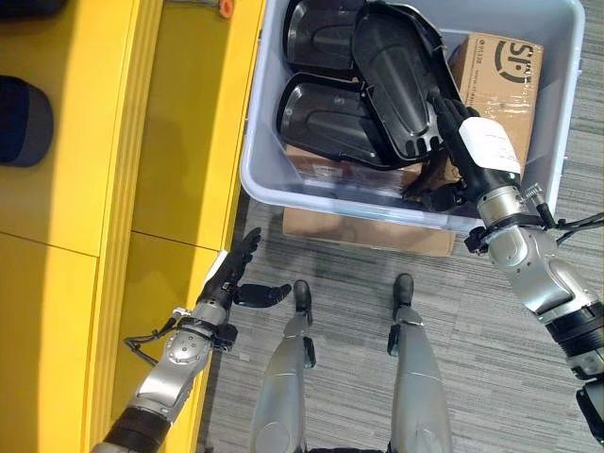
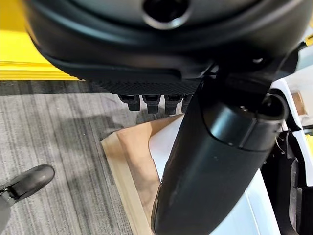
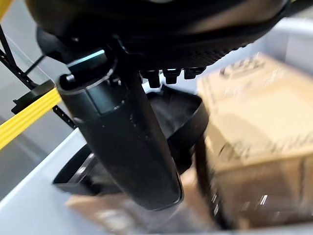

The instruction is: Move parts from the plastic box to the shelf.

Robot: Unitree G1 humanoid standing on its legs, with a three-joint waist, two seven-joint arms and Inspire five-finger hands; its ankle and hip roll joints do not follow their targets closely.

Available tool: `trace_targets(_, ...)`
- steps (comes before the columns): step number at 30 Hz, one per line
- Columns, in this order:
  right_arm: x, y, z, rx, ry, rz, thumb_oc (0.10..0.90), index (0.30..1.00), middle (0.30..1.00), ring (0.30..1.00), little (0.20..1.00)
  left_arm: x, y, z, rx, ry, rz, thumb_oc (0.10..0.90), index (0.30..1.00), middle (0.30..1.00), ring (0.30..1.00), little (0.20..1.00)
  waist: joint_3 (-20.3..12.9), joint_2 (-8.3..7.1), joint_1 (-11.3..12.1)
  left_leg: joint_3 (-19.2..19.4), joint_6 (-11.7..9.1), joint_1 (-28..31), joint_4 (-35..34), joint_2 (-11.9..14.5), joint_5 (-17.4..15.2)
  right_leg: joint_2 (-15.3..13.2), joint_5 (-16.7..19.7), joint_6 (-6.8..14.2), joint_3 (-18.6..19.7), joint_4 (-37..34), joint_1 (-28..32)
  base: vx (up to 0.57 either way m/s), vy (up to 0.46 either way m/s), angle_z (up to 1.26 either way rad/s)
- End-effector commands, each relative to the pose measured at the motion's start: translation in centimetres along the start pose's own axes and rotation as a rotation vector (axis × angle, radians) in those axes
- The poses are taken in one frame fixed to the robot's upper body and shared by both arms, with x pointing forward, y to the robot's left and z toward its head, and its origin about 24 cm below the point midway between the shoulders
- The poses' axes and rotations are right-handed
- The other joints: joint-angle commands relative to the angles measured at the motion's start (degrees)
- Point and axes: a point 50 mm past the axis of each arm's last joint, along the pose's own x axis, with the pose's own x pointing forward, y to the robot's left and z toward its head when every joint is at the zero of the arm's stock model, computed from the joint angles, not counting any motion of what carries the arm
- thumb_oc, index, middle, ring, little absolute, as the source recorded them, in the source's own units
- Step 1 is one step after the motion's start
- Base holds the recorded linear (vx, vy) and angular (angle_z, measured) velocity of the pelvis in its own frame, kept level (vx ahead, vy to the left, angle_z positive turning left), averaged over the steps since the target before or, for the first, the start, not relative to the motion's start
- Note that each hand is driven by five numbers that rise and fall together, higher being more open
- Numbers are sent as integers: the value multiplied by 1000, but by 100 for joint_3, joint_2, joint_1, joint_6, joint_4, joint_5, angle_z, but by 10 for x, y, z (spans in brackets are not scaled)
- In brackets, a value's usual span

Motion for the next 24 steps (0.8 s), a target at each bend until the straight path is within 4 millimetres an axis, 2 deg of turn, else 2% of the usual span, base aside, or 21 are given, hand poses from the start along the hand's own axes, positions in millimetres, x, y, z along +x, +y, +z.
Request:
trace_targets(1, 20, -82, 28, -153, -201, -351, 900, 1000, 1000, 1000, 1000, -9, 10, 26, -17, -167, 33, 900, 1000, 1000, 1000, 1000, -81, 170, -124, 17, 177, -85, 701, 138, -910, 67, -703, -215, -73, 48, 161, -30, 8, -4)
trace_targets(12, 27, -92, 37, -266, -250, -320, 900, 1000, 1000, 1000, 1000, -10, 10, 26, -15, -179, 28, 900, 1000, 1000, 1000, 1000, -81, 234, -109, 42, 124, -300, 724, 185, -832, 84, -717, -253, -33, 81, -61, -15, -11, -2)
trace_targets(24, 45, -88, 50, -324, -275, -232, 900, 1000, 1000, 1000, 1000, -7, 9, 31, -14, -200, 39, 900, 1000, 1000, 1000, 1000, -81, 300, 17, -60, 107, -794, 891, 176, -797, 85, -740, -295, -28, 261, -541, -5, -4, 1)
